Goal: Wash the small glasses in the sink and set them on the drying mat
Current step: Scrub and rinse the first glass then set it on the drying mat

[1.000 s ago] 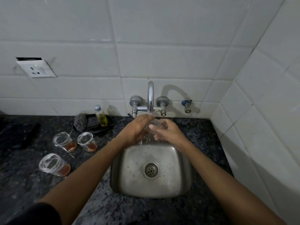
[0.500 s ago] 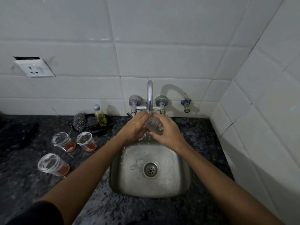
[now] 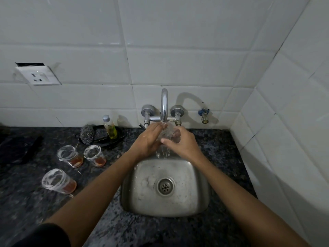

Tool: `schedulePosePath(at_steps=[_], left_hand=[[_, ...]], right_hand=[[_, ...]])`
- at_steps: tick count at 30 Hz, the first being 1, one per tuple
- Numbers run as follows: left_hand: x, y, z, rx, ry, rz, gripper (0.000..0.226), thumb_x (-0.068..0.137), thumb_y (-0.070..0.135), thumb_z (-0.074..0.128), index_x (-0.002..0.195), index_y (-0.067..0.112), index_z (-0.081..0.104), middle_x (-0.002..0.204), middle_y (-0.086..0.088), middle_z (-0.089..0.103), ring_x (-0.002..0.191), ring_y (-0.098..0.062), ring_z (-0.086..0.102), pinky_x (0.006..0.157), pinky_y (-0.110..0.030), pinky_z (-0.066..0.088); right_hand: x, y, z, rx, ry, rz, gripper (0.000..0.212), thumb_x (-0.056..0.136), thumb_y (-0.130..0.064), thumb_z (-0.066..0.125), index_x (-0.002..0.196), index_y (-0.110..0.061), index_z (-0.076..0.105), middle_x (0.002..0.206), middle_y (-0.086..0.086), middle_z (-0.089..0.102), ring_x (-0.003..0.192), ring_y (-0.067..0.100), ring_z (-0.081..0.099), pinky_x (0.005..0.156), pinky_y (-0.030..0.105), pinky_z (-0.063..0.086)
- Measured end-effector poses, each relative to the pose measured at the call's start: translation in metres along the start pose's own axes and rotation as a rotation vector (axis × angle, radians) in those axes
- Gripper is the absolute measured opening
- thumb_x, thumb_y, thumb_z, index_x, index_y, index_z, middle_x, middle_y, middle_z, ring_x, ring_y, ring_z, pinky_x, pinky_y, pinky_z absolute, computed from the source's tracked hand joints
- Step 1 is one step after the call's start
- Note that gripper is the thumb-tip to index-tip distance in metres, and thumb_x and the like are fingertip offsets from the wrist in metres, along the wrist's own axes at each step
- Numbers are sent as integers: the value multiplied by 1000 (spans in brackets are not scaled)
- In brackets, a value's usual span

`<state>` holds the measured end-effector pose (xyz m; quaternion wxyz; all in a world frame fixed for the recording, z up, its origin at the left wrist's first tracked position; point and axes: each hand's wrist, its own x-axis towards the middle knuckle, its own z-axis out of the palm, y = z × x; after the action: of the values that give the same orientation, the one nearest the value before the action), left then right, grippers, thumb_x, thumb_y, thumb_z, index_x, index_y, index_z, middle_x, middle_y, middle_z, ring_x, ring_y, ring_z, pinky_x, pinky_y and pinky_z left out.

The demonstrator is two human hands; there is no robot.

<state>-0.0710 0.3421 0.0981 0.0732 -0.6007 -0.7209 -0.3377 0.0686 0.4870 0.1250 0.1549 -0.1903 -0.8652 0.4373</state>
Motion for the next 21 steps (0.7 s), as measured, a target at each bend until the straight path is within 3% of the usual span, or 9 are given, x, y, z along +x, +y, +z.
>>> schedulePosePath(at_steps=[4,8,12,16,18,21], left_hand=[[4,-3,0,-1,-22,-9,55,90,-2,69,143,-6,52,137,-20,60,130,-34,56,114,-47,45],[-3,1,1,1,-28,-22,56,98,22,64,143,-7,51,138,-24,59,130,-37,56,115,-45,45],[-2,0,6,1,-9,20,56,96,12,60,146,-8,46,138,-28,59,129,-42,57,114,-47,45],[-4,-4,5,2,7,3,52,99,15,64,142,-10,52,136,-26,61,128,-37,56,113,-44,45],[-4,-2,6,-14,16,-8,52,99,20,60,140,-10,53,134,-25,61,127,-37,56,113,-43,45],[2,-1,7,-61,9,-43,48,93,13,65,136,-5,55,130,-17,62,121,-33,58,108,-45,47]], right_hand=[[-5,7,5,-55,29,-92,69,81,-27,89,141,-21,56,133,-5,62,117,6,63,94,19,54],[-3,5,-1,133,-71,78,59,84,-42,86,132,-18,60,118,-2,73,96,9,75,82,23,61],[-10,4,0,-4,8,-28,69,79,-31,91,139,-21,58,128,-6,65,115,6,63,95,20,53],[-6,5,-1,231,-133,123,44,88,-37,84,123,-20,62,112,-6,71,98,9,73,81,19,59],[-4,6,-1,125,-82,81,52,86,-37,86,126,-18,60,110,-5,73,91,7,74,76,13,56],[-9,-3,-1,-69,-21,-112,73,79,-27,89,142,-23,54,132,-4,63,111,7,64,92,17,53]])
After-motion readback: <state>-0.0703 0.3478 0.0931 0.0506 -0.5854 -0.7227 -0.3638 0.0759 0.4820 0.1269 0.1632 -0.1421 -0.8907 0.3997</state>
